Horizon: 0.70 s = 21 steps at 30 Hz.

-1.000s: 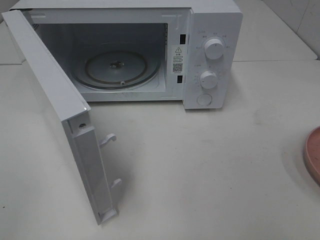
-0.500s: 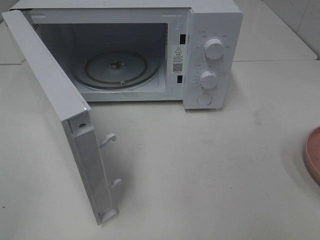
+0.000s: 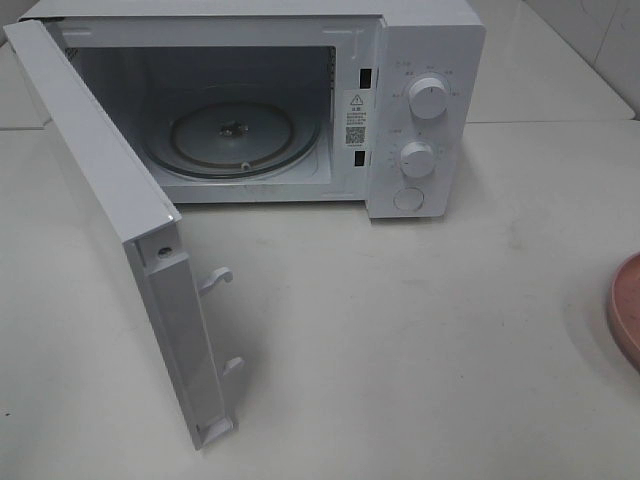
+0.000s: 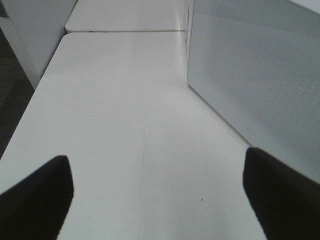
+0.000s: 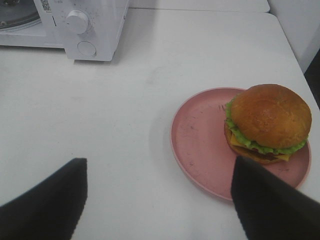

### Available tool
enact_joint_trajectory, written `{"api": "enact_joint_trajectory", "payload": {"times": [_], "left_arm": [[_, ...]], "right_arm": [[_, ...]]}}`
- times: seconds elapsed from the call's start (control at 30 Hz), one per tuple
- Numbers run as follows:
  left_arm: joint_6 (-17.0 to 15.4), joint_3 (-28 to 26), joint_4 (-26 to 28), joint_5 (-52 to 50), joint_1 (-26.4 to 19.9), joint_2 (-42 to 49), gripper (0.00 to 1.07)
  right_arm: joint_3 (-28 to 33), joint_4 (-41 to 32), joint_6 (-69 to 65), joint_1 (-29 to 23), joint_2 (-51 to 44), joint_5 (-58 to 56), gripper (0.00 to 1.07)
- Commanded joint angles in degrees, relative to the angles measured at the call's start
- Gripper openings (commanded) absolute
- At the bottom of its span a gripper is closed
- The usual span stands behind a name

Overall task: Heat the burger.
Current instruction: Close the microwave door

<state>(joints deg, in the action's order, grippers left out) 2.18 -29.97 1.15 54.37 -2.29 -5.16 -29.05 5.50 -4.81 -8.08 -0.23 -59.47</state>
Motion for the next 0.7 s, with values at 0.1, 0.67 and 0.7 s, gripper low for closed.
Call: {"api": "enact_joint_trajectory", "payload": {"times": [0.1, 0.67, 0.7], "left_arm": [[-0.1, -0.5, 0.6, -5.2, -0.1, -4.4, 0.63], [3.8, 7.7, 4.4, -35.9, -0.1, -26.1, 0.00], [5.2, 9.8, 5.7, -41.4, -0.1, -27.6, 0.00]], "right_arm": [[0.1, -0.1, 0.1, 0.3, -1.5, 0.3, 0.76], [0.1, -0.1, 0.1, 0.3, -1.5, 0.3, 0.76], [0.1, -0.1, 0.1, 0.3, -1.5, 0.3, 0.76]]}}
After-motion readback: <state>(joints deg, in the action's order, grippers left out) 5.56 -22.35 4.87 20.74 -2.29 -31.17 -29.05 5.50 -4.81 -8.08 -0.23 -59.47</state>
